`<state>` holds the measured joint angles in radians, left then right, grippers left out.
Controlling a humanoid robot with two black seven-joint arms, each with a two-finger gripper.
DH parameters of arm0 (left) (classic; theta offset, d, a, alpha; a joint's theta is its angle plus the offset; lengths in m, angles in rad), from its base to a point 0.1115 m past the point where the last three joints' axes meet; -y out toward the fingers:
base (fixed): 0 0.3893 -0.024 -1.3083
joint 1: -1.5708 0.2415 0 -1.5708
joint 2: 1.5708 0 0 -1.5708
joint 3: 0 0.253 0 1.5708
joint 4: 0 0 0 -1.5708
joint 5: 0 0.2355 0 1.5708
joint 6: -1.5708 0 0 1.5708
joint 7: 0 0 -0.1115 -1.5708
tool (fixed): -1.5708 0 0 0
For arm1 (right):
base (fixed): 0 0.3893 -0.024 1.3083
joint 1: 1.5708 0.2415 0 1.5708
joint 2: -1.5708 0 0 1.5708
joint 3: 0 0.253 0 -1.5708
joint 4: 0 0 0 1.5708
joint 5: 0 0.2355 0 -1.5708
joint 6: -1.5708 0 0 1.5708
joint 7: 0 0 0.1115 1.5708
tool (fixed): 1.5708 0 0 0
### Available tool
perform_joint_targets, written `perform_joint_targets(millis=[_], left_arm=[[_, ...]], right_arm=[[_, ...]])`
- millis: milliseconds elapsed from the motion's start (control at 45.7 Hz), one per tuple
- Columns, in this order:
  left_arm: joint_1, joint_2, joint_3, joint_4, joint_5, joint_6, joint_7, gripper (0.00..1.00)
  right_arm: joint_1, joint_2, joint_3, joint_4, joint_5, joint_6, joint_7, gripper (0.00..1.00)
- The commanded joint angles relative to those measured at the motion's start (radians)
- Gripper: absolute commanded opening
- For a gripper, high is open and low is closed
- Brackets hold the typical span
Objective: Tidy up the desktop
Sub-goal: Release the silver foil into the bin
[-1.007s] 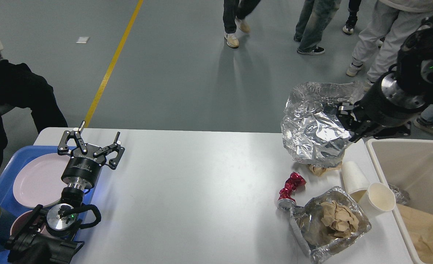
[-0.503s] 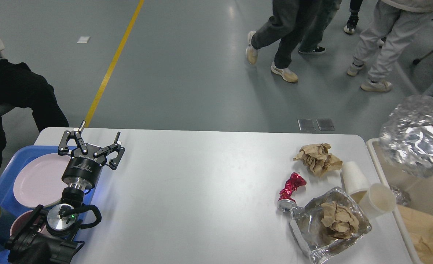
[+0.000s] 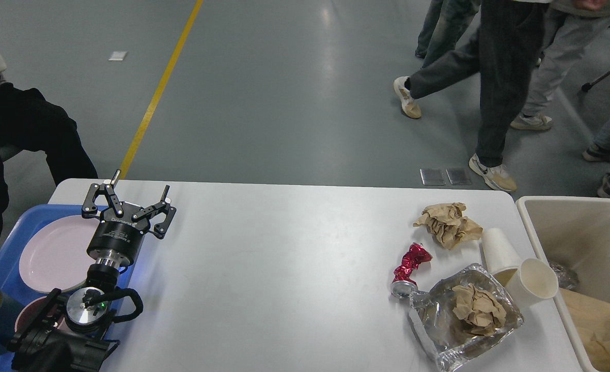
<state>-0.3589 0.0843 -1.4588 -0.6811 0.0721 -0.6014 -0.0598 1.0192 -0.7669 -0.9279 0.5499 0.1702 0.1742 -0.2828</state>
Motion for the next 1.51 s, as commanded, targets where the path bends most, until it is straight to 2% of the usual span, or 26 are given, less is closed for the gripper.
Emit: perform_joint_targets(millis=[0, 175, 263, 438, 460, 503, 547, 613, 635, 941, 1051, 1160, 1270, 1488], left_arm=[[0.0, 0.0, 0.0, 0.0, 0.0, 0.0, 0.001, 0.97], [0.0, 0.0, 0.0, 0.0, 0.0, 0.0, 0.0, 0.97], [0.0, 0.0, 0.0, 0.0, 0.0, 0.0, 0.0, 0.97], [0.0, 0.0, 0.0, 0.0, 0.0, 0.0, 0.0, 0.97], [0.0, 0.0, 0.0, 0.0, 0.0, 0.0, 0.0, 0.97], [0.0, 0.0, 0.0, 0.0, 0.0, 0.0, 0.0, 0.97], [0.0, 0.0, 0.0, 0.0, 0.0, 0.0, 0.0, 0.97], [0.0, 0.0, 0.0, 0.0, 0.0, 0.0, 0.0, 0.97], [0.0, 0.0, 0.0, 0.0, 0.0, 0.0, 0.0, 0.97], [0.0, 0.0, 0.0, 0.0, 0.0, 0.0, 0.0, 0.97], [0.0, 0.0, 0.0, 0.0, 0.0, 0.0, 0.0, 0.97], [0.0, 0.0, 0.0, 0.0, 0.0, 0.0, 0.0, 0.97], [0.0, 0.002, 0.0, 0.0, 0.0, 0.0, 0.0, 0.97], [0.0, 0.0, 0.0, 0.0, 0.0, 0.0, 0.0, 0.97]], right_arm=[[-0.241, 0.135, 0.107, -0.223, 0.0, -0.053, 0.001, 0.0], [-0.444, 0.3, 0.123, -0.435, 0.015, -0.15, 0.001, 0.0], [-0.484, 0.35, 0.123, -0.452, 0.017, -0.202, -0.001, 0.0], [-0.487, 0.368, 0.126, -0.452, 0.017, -0.217, -0.001, 0.0], [-0.487, 0.368, 0.124, -0.452, 0.017, -0.22, -0.001, 0.13], [-0.487, 0.37, 0.123, -0.452, 0.017, -0.225, -0.001, 0.45], [-0.487, 0.373, 0.123, -0.452, 0.017, -0.239, -0.001, 0.7], [-0.487, 0.385, 0.123, -0.452, 0.017, -0.268, -0.001, 0.97], [-0.487, 0.386, 0.124, -0.45, 0.017, -0.272, -0.001, 1.0], [-0.467, 0.362, 0.126, -0.421, 0.015, -0.268, -0.003, 1.0], [-0.403, 0.278, 0.115, -0.346, 0.003, -0.23, -0.003, 1.0], [-0.246, 0.183, 0.092, -0.182, -0.012, -0.138, -0.012, 1.0], [-0.029, 0.112, -0.017, -0.023, -0.101, -0.043, -0.015, 1.0], [0.465, 0.103, -0.297, 0.267, -0.132, 0.148, -0.016, 1.0]])
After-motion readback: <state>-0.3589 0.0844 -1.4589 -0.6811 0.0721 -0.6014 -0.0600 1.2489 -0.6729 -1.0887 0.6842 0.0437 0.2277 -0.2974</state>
